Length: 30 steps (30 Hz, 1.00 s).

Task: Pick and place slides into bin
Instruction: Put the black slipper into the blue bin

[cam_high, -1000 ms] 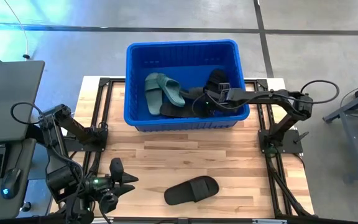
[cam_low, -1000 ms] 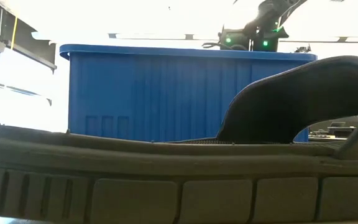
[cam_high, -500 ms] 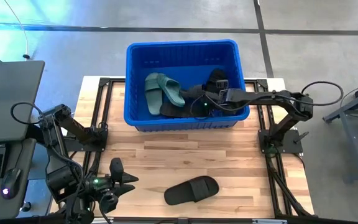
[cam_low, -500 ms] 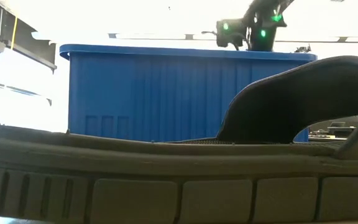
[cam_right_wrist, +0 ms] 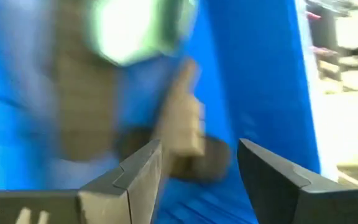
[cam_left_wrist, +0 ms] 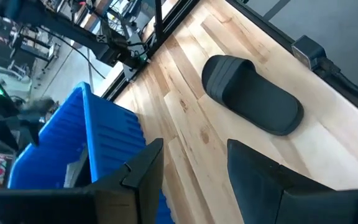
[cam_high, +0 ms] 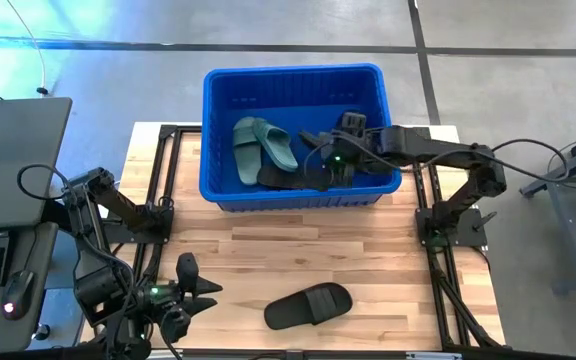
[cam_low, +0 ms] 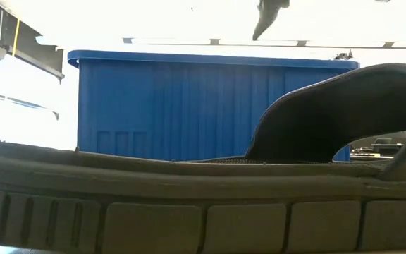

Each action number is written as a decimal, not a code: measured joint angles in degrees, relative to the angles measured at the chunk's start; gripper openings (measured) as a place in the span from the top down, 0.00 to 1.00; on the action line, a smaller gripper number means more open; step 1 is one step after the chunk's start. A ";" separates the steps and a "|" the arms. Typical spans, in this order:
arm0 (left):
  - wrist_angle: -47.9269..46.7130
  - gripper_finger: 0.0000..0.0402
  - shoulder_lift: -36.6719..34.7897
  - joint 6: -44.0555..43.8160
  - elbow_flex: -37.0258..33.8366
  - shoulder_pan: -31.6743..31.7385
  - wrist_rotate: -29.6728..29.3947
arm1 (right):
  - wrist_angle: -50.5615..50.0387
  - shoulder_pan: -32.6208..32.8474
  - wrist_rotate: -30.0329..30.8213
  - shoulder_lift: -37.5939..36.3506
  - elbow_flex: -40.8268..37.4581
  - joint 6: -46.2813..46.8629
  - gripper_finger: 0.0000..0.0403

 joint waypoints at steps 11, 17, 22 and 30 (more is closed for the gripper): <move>6.30 0.60 0.29 -4.58 -8.61 -0.02 3.82 | 5.46 15.36 -34.36 0.05 -2.31 7.50 0.55; 21.05 0.60 0.31 -4.60 -20.11 0.00 4.61 | 14.16 26.15 -28.16 0.11 -15.37 13.56 0.54; 36.93 0.60 0.39 -4.48 -29.31 1.36 6.90 | 20.62 33.11 -27.65 0.13 -26.71 20.07 0.54; 57.37 0.60 0.39 -4.79 -38.75 8.15 13.38 | 23.89 40.29 -28.94 0.13 -33.95 42.24 0.54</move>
